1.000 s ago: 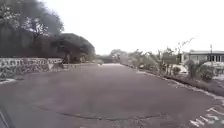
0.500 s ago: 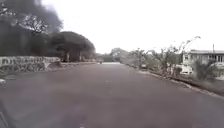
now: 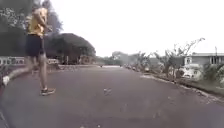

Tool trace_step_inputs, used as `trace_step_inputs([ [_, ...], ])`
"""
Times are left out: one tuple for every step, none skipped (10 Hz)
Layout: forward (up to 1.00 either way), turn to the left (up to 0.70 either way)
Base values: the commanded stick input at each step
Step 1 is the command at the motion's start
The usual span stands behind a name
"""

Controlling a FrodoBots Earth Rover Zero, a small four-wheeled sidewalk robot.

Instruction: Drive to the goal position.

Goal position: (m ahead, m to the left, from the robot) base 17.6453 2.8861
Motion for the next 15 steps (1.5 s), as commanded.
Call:
trace_step_inputs([
  [1.00, 0.00],
  [1.00, 0.00],
  [1.00, 0.00],
  [1.00, 0.00],
  [1.00, 0.00],
  [1.00, 0.00],
  [1.00, 0.00],
  [1.00, 0.00],
  [1.00, 0.00],
  [1.00, 0.00],
  [1.00, 0.00],
  [1.00, 0.00],
  [1.00, 0.00],
  [1.00, 0.00],
  [1.00, 0.00],
])
